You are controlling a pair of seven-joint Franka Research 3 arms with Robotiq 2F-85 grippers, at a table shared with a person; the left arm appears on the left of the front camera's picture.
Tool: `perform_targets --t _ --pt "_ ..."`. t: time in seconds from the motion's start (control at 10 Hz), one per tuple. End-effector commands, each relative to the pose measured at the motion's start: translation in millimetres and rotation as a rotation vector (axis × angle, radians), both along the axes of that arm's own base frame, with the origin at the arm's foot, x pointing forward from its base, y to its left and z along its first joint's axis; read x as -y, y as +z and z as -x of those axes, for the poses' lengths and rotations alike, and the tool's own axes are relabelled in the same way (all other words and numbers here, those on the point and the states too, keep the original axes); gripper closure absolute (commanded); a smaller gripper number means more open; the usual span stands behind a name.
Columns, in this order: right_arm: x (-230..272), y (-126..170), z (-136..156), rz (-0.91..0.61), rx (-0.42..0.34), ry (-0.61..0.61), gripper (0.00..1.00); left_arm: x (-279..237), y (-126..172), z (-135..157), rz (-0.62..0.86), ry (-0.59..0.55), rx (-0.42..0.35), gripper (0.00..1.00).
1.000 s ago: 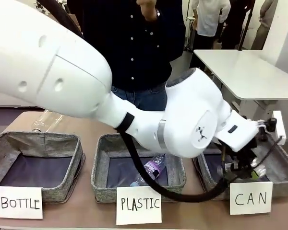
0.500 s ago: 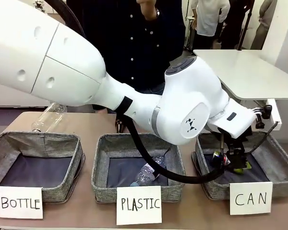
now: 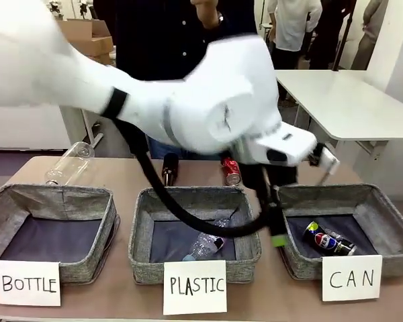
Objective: Sort the can waste into the basket.
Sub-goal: Pick up the can waste from the table and place it in the right Fabric basket.
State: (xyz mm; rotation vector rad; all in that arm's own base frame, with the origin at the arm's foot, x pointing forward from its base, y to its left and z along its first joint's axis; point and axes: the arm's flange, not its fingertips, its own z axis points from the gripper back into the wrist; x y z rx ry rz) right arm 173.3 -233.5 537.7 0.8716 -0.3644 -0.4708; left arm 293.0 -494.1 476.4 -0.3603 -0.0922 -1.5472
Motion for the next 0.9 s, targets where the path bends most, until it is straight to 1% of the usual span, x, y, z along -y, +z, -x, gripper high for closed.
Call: perform_targets --t 0.0,0.1,0.2,0.3,0.4,0.5,0.6,0.7,0.8 --pt "0.0 0.0 -0.1 0.000 0.000 0.000 0.00 -87.2 37.5 -29.7 0.012 0.168 -0.128 0.03" --pt "-14.4 6.4 -9.6 -0.008 0.019 -0.011 0.00 -127.8 40.9 -42.9 0.022 0.278 -0.190 0.03" --pt "-39.8 13.1 -23.5 -0.011 0.040 0.034 0.00 -179.1 41.7 -52.1 0.082 0.348 -0.257 0.03" --pt "-77.3 18.2 -37.9 -0.019 0.046 0.119 0.00 -233.6 38.7 -59.1 0.156 0.444 -0.331 0.03" --pt "-125.3 19.3 -53.9 -0.035 0.038 0.186 0.00 -296.9 36.0 -60.8 0.262 0.549 -0.387 0.03" --pt "-166.3 17.0 -62.5 -0.027 0.041 0.262 0.00 -350.3 41.8 -56.8 0.406 0.646 -0.411 0.03" --pt "-205.5 12.5 -70.8 -0.040 0.034 0.329 0.00 -400.6 49.9 -51.8 0.577 0.721 -0.464 0.03" --pt "-239.8 7.0 -78.3 -0.053 0.005 0.372 0.00 -447.0 55.7 -46.9 0.755 0.811 -0.514 0.03" --pt "-265.1 3.3 -88.4 -0.115 -0.039 0.362 0.00 -485.9 57.9 -40.4 0.927 0.913 -0.559 0.03"
